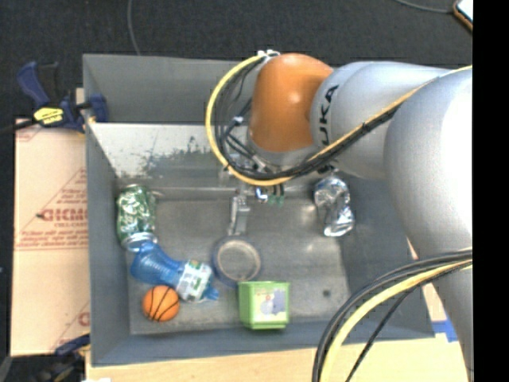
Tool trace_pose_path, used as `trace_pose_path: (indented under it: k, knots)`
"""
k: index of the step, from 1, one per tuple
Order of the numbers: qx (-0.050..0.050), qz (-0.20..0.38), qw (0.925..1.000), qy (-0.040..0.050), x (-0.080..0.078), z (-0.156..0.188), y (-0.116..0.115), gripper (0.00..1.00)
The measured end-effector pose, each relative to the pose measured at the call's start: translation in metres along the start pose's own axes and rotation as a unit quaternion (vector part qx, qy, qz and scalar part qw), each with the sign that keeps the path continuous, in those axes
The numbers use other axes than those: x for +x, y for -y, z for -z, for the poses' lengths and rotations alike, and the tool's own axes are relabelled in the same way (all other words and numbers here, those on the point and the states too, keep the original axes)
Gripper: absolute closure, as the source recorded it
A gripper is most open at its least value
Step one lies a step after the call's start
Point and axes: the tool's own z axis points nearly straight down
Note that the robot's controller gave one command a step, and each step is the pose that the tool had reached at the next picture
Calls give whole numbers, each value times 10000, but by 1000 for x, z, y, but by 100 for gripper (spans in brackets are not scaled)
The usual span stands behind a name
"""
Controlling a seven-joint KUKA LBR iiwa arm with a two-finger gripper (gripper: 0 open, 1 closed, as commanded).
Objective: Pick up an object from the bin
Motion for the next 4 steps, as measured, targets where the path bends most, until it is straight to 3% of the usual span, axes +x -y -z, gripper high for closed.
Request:
trace_pose_path:
  k: [1,2,4]
  knots:
    - [-11,11,10000,24,2,2,-1,0]
    - [-2,1917,9814,55,-5,-1,-12,0]
    - [-3,2172,9761,40,1,6,-11,0]
